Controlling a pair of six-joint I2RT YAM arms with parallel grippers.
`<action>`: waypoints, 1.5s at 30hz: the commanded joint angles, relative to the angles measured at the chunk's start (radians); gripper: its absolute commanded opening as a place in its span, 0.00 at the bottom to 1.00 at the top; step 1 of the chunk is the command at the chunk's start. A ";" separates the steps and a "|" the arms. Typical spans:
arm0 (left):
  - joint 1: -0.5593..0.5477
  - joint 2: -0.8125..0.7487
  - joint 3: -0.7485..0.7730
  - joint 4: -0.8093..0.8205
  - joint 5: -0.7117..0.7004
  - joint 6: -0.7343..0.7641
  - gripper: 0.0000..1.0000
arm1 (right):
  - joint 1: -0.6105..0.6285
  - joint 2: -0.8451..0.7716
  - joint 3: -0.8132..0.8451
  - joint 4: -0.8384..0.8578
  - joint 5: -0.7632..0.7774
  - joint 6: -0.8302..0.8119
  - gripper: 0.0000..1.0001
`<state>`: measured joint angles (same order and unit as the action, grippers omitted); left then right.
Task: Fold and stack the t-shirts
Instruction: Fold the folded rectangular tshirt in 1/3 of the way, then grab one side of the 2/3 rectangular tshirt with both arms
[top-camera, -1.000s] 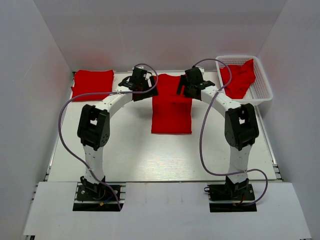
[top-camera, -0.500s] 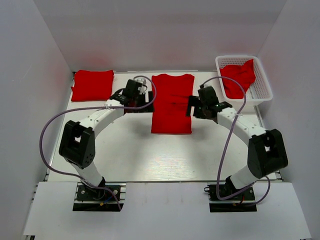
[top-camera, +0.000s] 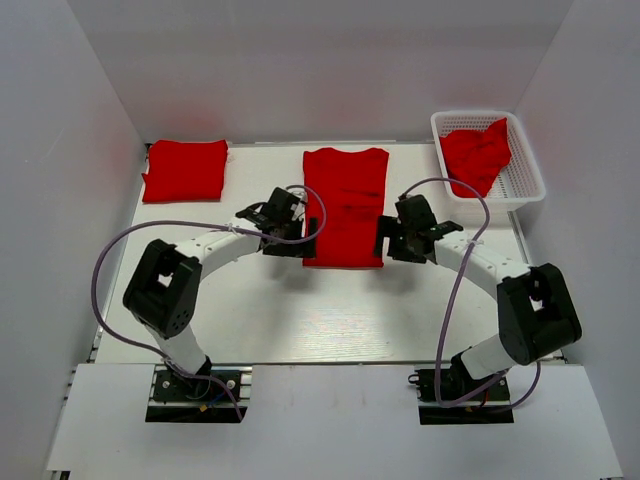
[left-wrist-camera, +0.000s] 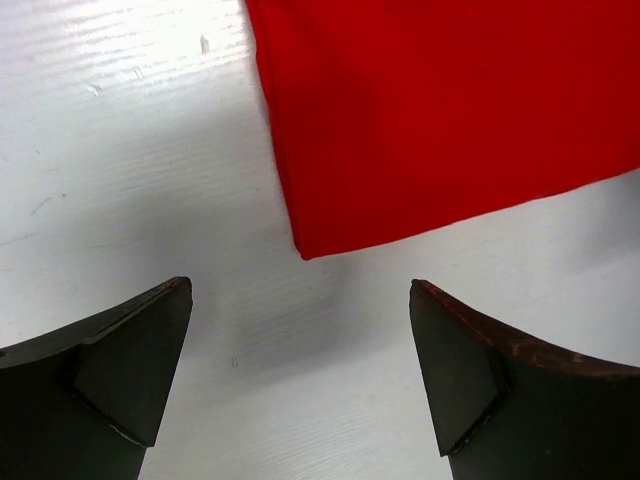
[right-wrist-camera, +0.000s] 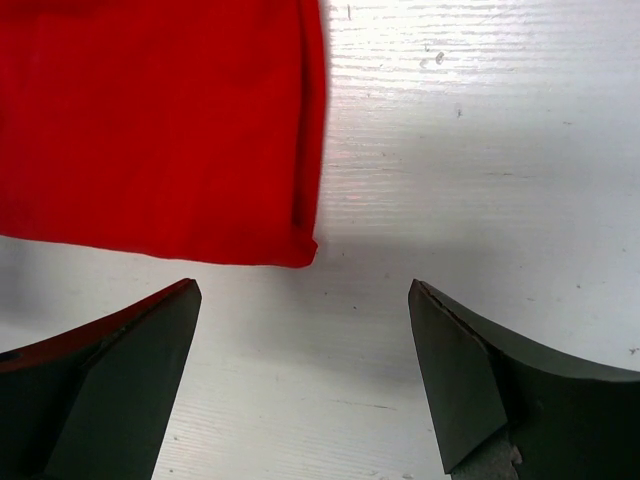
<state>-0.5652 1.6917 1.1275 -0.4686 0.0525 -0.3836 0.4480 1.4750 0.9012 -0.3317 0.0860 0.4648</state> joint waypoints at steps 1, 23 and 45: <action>-0.016 0.045 0.037 0.007 -0.051 -0.008 1.00 | 0.014 0.040 0.022 0.028 -0.008 0.014 0.90; -0.062 0.250 0.069 -0.056 -0.123 -0.077 0.74 | 0.070 0.281 0.073 0.036 0.124 0.112 0.86; -0.117 0.045 -0.112 0.041 -0.008 -0.118 0.00 | 0.100 0.039 -0.125 0.053 0.032 0.129 0.00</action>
<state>-0.6556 1.8240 1.0943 -0.3393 0.0036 -0.4881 0.5373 1.6001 0.8356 -0.1967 0.1204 0.5953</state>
